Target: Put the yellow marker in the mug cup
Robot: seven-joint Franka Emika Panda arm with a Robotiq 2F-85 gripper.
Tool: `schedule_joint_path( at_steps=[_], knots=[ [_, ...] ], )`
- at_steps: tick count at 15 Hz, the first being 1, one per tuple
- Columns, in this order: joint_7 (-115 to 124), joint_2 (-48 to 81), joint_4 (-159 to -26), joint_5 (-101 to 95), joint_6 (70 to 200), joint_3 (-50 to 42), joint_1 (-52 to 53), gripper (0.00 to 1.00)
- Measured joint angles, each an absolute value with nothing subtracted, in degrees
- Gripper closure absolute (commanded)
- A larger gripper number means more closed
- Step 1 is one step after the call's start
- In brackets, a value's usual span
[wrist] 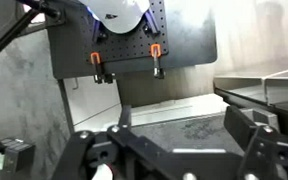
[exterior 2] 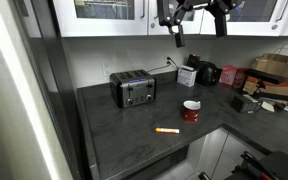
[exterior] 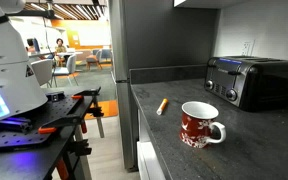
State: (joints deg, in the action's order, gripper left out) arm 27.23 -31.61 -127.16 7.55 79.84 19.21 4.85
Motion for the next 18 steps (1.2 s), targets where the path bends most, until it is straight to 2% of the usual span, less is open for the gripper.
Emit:
schedule_joint_path(
  at_steps=[9,18],
  knots=[
    [24.81,-31.26,-128.47,6.27,83.02,18.63,4.87,0.0],
    [1.92,-17.87,-139.25,-5.25,118.53,12.08,4.98,0.0]
  ],
)
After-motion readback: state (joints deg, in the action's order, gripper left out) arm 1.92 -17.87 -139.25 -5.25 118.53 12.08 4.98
